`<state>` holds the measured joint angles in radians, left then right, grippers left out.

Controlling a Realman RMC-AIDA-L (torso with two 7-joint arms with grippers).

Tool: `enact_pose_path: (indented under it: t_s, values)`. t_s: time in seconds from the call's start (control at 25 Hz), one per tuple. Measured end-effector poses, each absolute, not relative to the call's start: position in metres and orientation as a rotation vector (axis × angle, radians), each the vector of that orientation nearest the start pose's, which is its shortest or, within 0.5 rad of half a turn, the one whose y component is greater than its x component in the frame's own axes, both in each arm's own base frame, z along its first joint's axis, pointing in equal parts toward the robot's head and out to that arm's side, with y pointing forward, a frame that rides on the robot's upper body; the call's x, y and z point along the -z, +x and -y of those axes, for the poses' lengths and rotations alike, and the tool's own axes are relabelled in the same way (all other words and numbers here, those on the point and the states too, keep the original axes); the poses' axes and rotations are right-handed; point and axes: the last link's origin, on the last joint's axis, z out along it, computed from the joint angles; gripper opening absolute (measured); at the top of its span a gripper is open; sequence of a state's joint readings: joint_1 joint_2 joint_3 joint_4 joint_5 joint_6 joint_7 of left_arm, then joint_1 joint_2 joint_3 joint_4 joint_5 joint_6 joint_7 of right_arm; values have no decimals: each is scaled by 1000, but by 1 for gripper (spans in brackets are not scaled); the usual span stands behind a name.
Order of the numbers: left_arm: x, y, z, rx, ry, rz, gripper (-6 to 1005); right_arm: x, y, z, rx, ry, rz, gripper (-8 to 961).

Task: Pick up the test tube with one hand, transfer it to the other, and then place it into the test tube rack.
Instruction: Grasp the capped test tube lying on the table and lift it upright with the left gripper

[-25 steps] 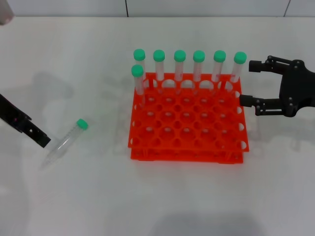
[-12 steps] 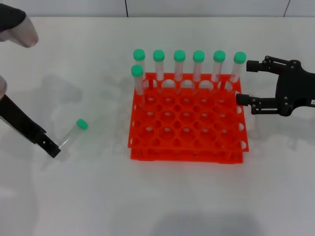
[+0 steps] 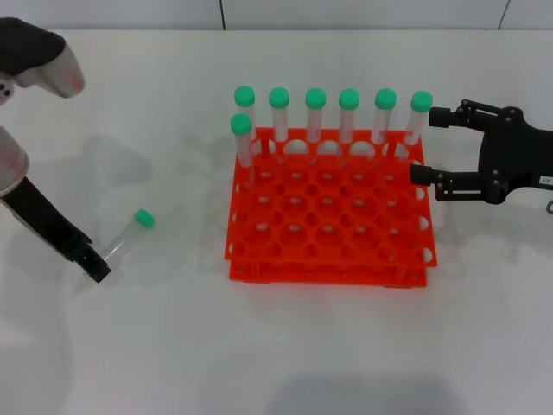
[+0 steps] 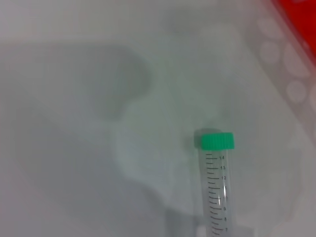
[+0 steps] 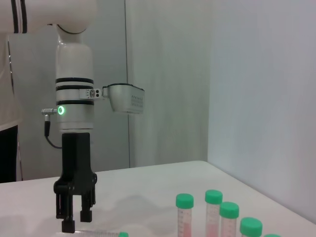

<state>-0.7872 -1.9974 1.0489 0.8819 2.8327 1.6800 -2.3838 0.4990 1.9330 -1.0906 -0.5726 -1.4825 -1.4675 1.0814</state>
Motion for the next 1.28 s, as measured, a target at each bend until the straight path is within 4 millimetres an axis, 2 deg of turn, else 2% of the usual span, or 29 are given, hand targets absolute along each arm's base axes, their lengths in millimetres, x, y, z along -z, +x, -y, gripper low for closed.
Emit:
enact_pose_path:
  t_s: [0.12, 0.32, 0.88, 1.08, 1.28]
  values:
    - [-30, -256, -365, -850, -2531, 1236, 717, -23, 252, -346, -779, -2652, -188, 861]
    - [-25, -252, -366, -855, -2539, 1216, 550, -22, 253, -346, -776, -2650, -196, 861]
    - [-14, -249, -362, -873, -2567, 1237, 544, -22, 254, -346, -772, -2646, -203, 859]
    - [-13, -251, -362, -875, -2564, 1246, 338, -22, 254, -346, -774, -2647, -200, 859]
    - [-13, -252, -362, -872, -2561, 1246, 320, -22, 253, -346, -776, -2646, -198, 858]
